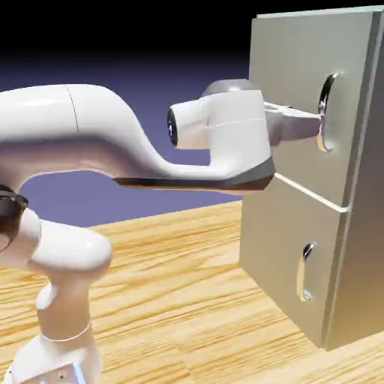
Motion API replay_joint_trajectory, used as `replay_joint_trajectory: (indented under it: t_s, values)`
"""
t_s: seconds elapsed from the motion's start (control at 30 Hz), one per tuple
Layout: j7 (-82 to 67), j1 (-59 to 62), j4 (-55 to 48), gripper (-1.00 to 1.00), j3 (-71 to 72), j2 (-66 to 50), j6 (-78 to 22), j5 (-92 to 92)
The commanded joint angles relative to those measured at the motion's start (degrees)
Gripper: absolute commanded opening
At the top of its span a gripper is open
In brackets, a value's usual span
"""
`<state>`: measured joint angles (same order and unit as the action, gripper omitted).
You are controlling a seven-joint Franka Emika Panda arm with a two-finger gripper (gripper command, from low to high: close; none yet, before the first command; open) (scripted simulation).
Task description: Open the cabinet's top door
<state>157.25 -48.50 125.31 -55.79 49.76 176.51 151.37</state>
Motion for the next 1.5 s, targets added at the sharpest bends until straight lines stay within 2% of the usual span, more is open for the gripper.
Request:
replay_joint_trajectory:
  t_s: [0.0, 0.17, 0.2, 0.63, 0.97, 1.23, 1.47]
  values:
    - [0.09, -2.18, -1.43, 0.00, -1.40, -0.71, -0.37, 0.25]
    - [0.45, -10.86, -7.10, 0.00, -6.99, -3.53, -1.83, 1.23]
    - [0.45, -10.86, -7.10, -1.00, -6.99, -3.53, -1.83, 1.23]
    - [-2.20, 14.06, 10.19, -1.00, 13.25, -1.84, -12.53, -11.77]
    - [-10.92, 32.22, 25.31, -1.00, 33.73, 7.33, -24.34, -32.87]
    - [-18.32, 37.49, 33.37, -1.00, 49.68, 16.46, -37.33, -52.81]
    - [-21.69, 37.24, 35.22, -1.00, 64.22, 20.50, -51.20, -68.98]
